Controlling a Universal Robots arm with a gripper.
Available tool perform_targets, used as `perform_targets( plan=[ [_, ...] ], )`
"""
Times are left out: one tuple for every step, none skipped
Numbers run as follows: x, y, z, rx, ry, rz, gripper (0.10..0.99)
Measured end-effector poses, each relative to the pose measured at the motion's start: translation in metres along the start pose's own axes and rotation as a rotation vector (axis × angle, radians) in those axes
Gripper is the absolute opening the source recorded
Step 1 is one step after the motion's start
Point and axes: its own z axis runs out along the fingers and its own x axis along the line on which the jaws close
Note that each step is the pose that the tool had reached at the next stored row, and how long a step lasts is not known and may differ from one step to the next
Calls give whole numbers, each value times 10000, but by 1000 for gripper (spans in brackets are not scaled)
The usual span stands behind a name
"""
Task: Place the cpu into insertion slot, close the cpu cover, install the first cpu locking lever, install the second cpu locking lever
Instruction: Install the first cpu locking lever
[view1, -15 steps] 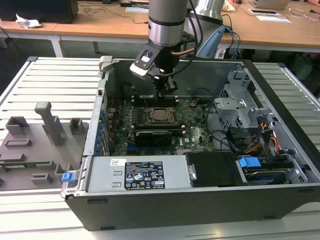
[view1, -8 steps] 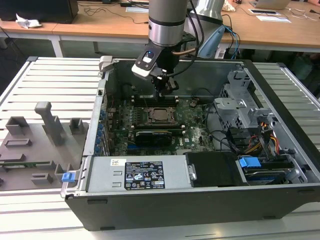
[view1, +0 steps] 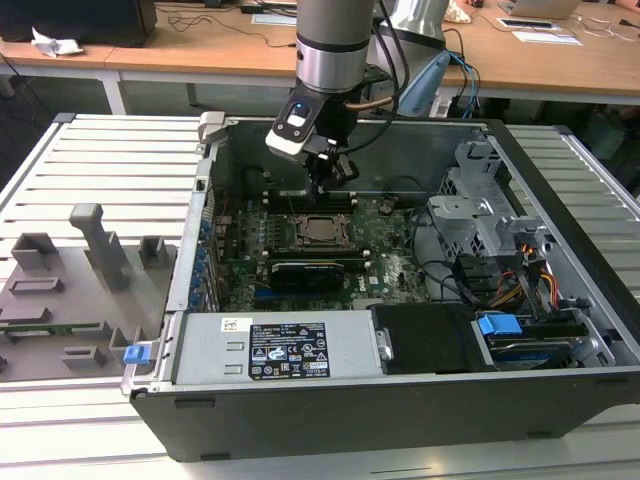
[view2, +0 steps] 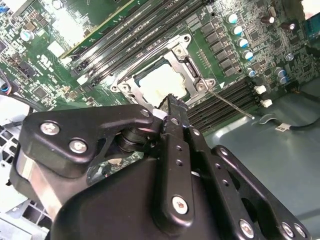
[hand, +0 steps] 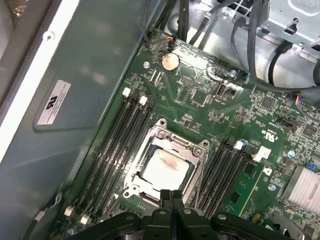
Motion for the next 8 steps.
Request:
perform_targets(
  plan=[
    [20,-43,0,-14,8,-1,106],
    [41,-83,3,-28,22,-33,106],
    [41,-83,3,-26,24,-167,106],
    [41,-83,5,-22,28,-401,106],
    [41,-84,6,-20,32,-646,106],
    [41,-84,7,-17,35,-836,106],
    [40,-84,9,-14,40,-1121,106],
    [41,-84,10,-11,44,-1333,106]
  ],
)
